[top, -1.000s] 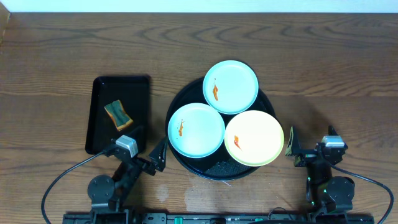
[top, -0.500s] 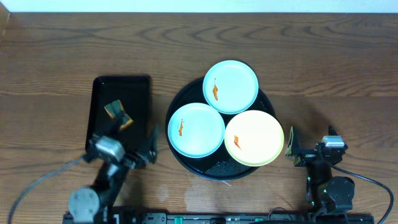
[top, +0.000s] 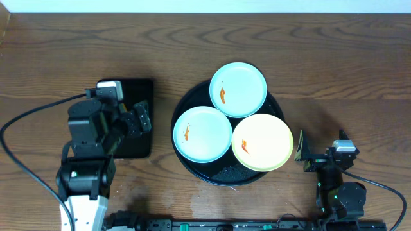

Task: Clean dirty plates on tray and stack at the side

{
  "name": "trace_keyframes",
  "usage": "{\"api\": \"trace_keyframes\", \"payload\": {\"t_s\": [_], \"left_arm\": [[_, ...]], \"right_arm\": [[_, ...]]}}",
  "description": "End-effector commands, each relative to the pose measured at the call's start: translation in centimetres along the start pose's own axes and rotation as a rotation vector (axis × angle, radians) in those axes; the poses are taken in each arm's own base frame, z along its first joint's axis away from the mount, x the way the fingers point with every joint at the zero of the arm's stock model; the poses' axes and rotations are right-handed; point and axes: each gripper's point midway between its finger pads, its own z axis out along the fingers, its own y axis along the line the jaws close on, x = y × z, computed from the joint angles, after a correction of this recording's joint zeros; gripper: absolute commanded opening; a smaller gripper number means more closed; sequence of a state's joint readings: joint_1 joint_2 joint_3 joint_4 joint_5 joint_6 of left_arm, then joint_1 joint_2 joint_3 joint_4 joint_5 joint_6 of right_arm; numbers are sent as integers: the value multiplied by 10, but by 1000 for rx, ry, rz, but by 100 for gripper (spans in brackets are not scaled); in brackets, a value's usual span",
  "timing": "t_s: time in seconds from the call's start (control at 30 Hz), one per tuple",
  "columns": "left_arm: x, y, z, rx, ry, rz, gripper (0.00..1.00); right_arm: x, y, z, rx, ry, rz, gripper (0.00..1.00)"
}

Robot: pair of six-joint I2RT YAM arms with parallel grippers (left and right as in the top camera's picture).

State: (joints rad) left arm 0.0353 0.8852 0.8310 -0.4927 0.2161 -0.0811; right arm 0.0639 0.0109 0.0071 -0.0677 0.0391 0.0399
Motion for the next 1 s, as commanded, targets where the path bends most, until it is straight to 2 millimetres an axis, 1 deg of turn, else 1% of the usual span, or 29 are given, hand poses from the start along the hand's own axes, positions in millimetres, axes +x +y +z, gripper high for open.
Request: {"api": "trace_keyframes", "payload": {"t_s": [0.0,0.03,0.07,0.1,0.17,0.2,0.23,0.3,0.33,0.4,0.47,0.5,0.53,0.6,0.7,0.8,0.83,0.9,0.97], "left_arm": [[-20,9,-6,-63,-24,-46,89],[-22,22,-9,-138,-17,-67,89],[-24,38,-13,-236,2,-88,89],[-25,57,-20,-345,25,-120,89],[-27,86,-34,-508,79,-177,89],[-28,98,-38,-560,114,-198,89],[-29,105,-39,-581,138,-215,89],[-31,119,-33,-589,177,-272,89],[-30,120,-25,-558,190,-295,89],[-24,113,-8,-461,230,-361,89],[-12,102,6,-377,301,-401,89],[-7,101,9,-369,325,-408,89],[-4,99,15,-348,348,-416,98],[2,95,27,-311,383,-429,98],[13,98,41,-308,438,-449,98],[29,103,52,-341,524,-517,98],[31,104,53,-344,542,-523,98],[39,108,61,-361,635,-531,98],[43,111,69,-368,676,-536,98]], "right_arm": [[0,-3,0,13,-1,-11,99],[0,-3,0,13,-1,-11,99],[0,-3,0,13,-1,-11,99],[0,-3,0,13,-1,-11,99],[0,-3,0,13,-1,-11,99],[0,-3,0,13,-1,-11,99],[0,-3,0,13,-1,-11,99],[0,-3,0,13,-1,-11,99],[0,-3,0,13,-1,-11,99],[0,-3,0,13,-1,-11,99],[0,-3,0,13,-1,-11,99],[0,-3,0,13,-1,-11,99],[0,-3,0,13,-1,-11,99],[0,-3,0,13,-1,-11,99],[0,-3,0,13,-1,-11,99],[0,-3,0,13,-1,-11,99],[0,-3,0,13,-1,-11,99],[0,-3,0,13,-1,-11,99],[0,-3,0,13,-1,-11,99]]}}
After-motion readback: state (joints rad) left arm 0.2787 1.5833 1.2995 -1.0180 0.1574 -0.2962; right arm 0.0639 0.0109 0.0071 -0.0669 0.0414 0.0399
